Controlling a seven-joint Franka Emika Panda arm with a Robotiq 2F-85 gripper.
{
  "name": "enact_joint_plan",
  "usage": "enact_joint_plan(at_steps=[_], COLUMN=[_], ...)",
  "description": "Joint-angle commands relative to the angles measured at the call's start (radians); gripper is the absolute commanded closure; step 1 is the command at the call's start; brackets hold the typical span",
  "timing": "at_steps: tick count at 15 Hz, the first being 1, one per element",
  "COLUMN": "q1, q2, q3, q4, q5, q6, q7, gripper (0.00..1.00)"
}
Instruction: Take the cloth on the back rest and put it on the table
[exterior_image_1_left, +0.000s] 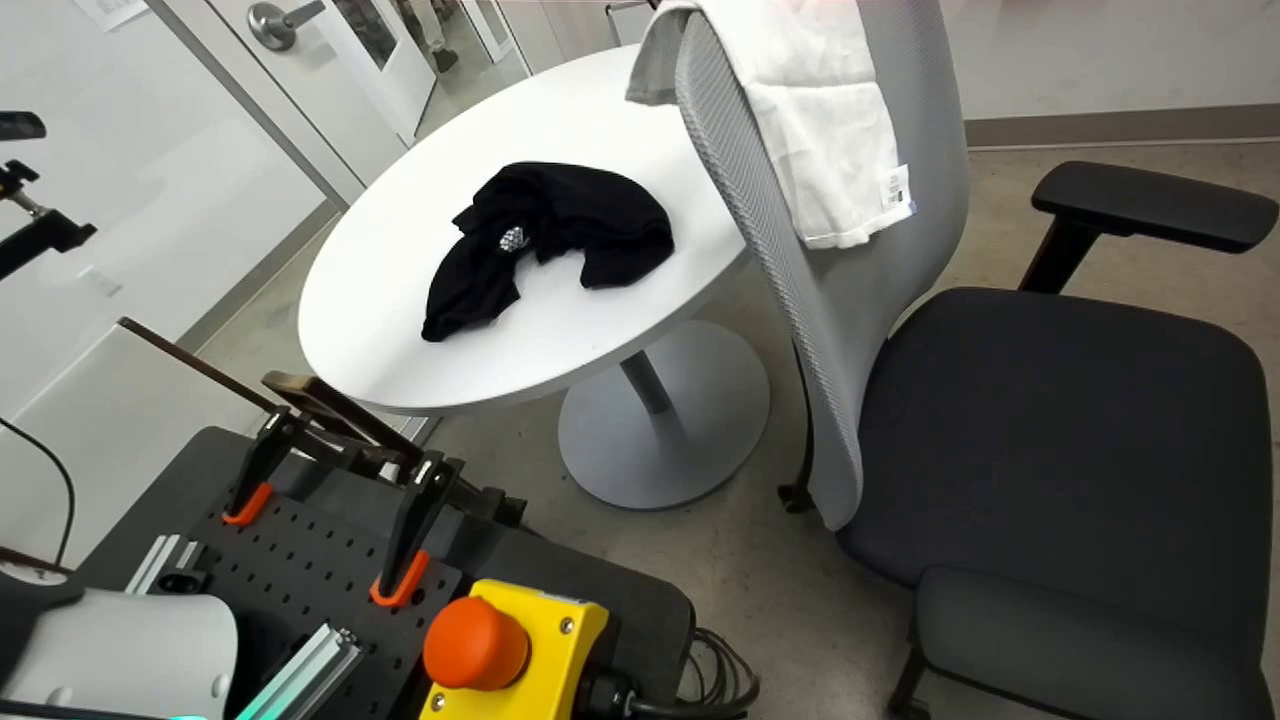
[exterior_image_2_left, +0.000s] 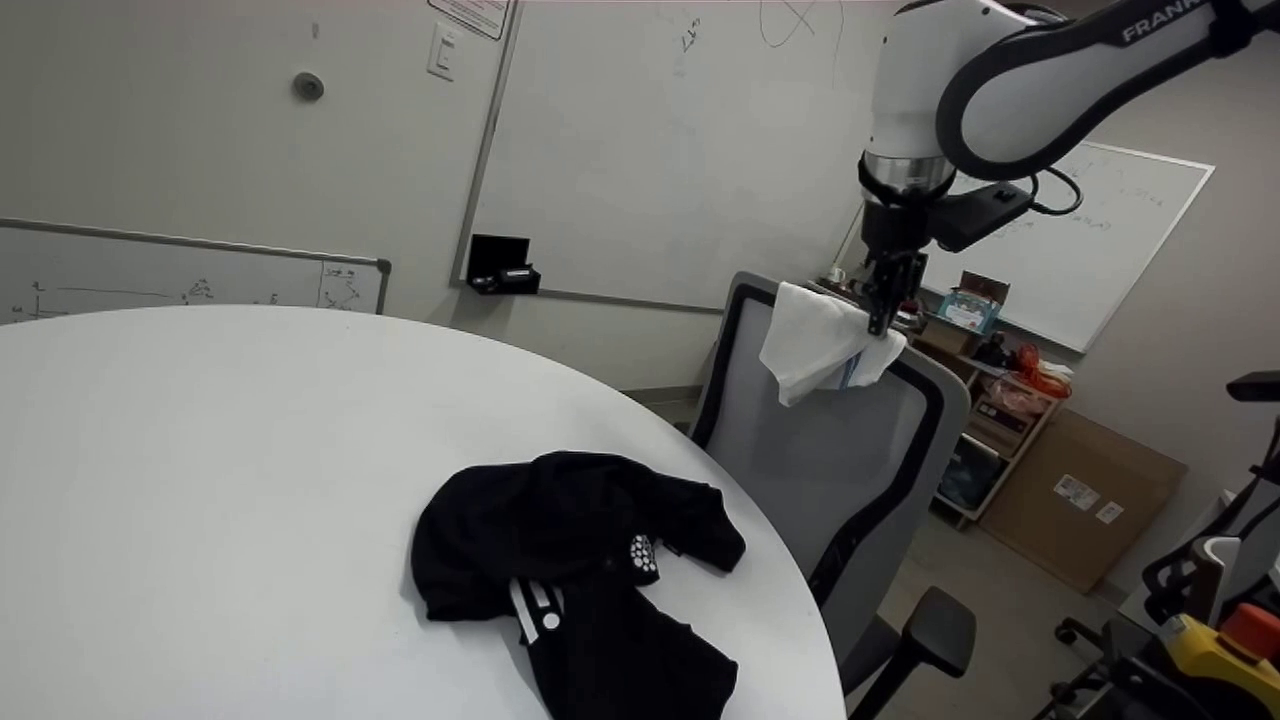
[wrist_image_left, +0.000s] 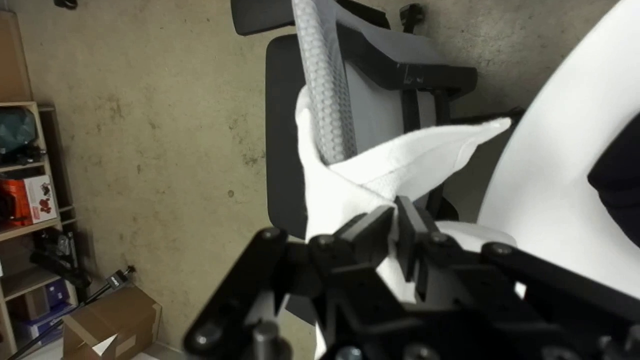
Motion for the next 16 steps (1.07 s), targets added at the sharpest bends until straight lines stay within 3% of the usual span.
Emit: enact_joint_plan(at_steps=[1, 10, 16], q1=[0.007, 0.055, 0.087], q2=[-0.124, -0.508, -0.560], q3=[0.028, 0.164, 0.256], q4=[-0.029, -0.107, -0.121], q5=[0.079, 0.251, 0.332], q6=[0.034, 0.151, 0.191], q7=[-0.004, -0.027, -0.012], gripper=[0.98, 0.98, 0.98])
